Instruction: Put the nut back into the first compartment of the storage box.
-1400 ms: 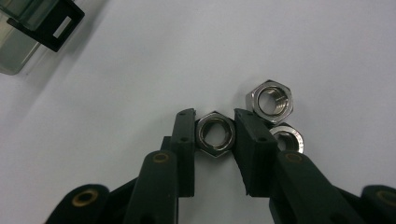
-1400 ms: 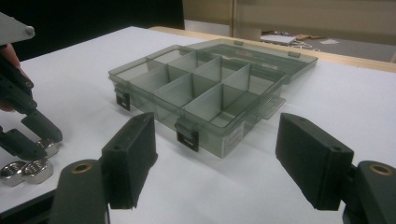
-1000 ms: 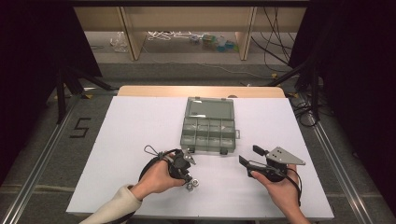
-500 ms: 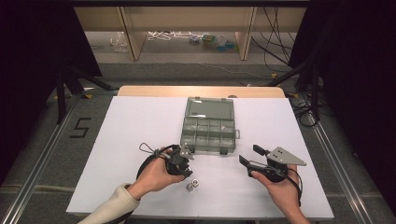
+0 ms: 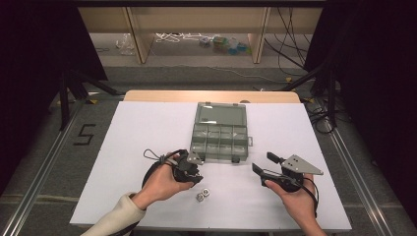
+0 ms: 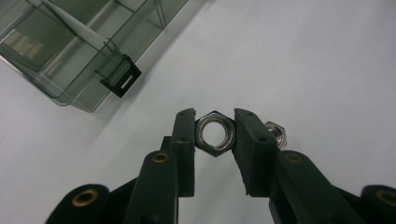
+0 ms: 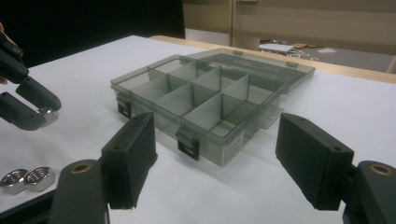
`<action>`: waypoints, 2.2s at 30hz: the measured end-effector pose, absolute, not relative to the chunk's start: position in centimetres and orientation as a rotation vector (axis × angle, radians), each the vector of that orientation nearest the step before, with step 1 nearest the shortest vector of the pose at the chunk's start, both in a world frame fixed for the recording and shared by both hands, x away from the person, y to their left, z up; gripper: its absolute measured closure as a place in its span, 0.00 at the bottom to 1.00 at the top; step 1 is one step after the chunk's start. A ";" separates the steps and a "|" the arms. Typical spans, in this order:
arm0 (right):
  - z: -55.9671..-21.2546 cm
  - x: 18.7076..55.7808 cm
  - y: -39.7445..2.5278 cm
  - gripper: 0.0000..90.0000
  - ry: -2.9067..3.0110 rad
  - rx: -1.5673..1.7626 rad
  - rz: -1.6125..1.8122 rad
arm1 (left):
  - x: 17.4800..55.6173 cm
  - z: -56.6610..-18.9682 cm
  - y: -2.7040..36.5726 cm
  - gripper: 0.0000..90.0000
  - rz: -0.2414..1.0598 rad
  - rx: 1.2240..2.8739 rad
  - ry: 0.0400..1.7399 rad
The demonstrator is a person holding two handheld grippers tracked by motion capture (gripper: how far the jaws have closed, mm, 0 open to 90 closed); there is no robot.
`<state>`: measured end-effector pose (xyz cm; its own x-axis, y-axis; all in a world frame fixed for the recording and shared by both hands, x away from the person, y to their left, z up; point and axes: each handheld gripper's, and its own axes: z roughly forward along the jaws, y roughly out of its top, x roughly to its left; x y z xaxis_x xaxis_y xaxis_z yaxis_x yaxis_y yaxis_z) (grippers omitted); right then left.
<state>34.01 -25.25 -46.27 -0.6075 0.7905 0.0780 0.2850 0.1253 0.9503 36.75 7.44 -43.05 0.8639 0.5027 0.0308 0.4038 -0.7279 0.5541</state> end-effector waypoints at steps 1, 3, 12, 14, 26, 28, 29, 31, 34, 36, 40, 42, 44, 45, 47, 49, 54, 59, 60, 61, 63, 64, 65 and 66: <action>-46.2 34.0 -25.3 0.33 1.964 1.044 1.469 | 36.7 -43.1 7.4 0.78 0.248 2.471 0.671; -46.2 34.0 -25.3 0.33 1.967 1.042 1.484 | 36.8 -42.8 7.4 0.78 0.256 2.463 0.665; -46.1 33.9 -25.3 0.33 1.952 1.038 1.482 | 37.5 -42.1 7.5 0.78 0.287 2.447 0.626; -46.1 33.9 -25.3 0.33 1.951 1.039 1.487 | 37.5 -42.2 7.4 0.78 0.262 2.441 0.622; -46.1 33.9 -25.3 0.33 1.947 1.035 1.477 | 38.4 -41.6 7.9 0.78 0.331 2.414 0.615; -46.1 33.9 -25.3 0.33 1.950 1.029 1.488 | 38.1 -41.7 7.7 0.78 0.308 2.369 0.706; -46.1 33.9 -25.3 0.33 1.950 1.029 1.488 | 38.1 -41.7 7.7 0.78 0.308 2.369 0.706; -46.1 33.9 -25.3 0.33 1.950 1.031 1.490 | 38.7 -41.5 7.8 0.78 0.339 2.386 0.647; -46.1 33.9 -25.3 0.33 1.948 1.029 1.488 | 38.7 -41.4 7.8 0.78 0.330 2.383 0.663; -46.1 33.9 -25.3 0.33 1.948 1.030 1.488 | 38.3 -41.5 7.7 0.78 0.301 2.351 0.745; -46.1 33.9 -25.2 0.33 1.951 1.038 1.489 | 38.8 -41.2 7.8 0.78 0.337 2.365 0.700; -46.1 33.9 -25.3 0.33 1.946 1.031 1.486 | 38.9 -41.1 7.8 0.78 0.341 2.363 0.700; -46.1 33.9 -25.3 0.33 1.944 1.031 1.486 | 39.0 -41.0 7.8 0.78 0.345 2.364 0.695; -46.1 33.9 -25.3 0.33 1.941 1.030 1.486 | 39.0 -41.0 7.8 0.78 0.345 2.359 0.700; -46.1 33.9 -25.3 0.33 1.942 1.027 1.495 | 39.2 -40.8 7.7 0.78 0.360 2.346 0.702; -46.1 33.9 -25.3 0.33 1.939 1.028 1.495 | 39.4 -40.6 7.7 0.78 0.362 2.349 0.703; -46.1 33.9 -25.3 0.33 1.940 1.032 1.493 | 39.8 -40.6 7.7 0.78 0.363 2.332 0.709; -46.1 33.9 -25.3 0.33 1.927 1.028 1.503 | 40.2 -40.5 7.6 0.78 0.375 2.317 0.719; -46.1 33.9 -25.3 0.33 1.924 1.029 1.507 | 40.3 -40.5 7.6 0.78 0.376 2.315 0.722; -46.1 33.9 -25.3 0.33 1.924 1.029 1.507 | 40.4 -40.6 7.6 0.78 0.373 2.308 0.725; -46.1 33.9 -25.3 0.33 1.919 1.030 1.511 | 40.6 -40.6 7.5 0.78 0.380 2.307 0.734; -46.1 34.0 -25.3 0.33 1.918 1.039 1.503 | 40.9 -40.5 7.5 0.78 0.375 2.303 0.730; -46.1 34.0 -25.3 0.33 1.918 1.039 1.503 | 40.9 -40.5 7.5 0.78 0.375 2.303 0.730; -46.1 33.9 -25.4 0.33 1.913 1.051 1.495 | 40.9 -40.6 7.4 0.78 0.397 2.288 0.751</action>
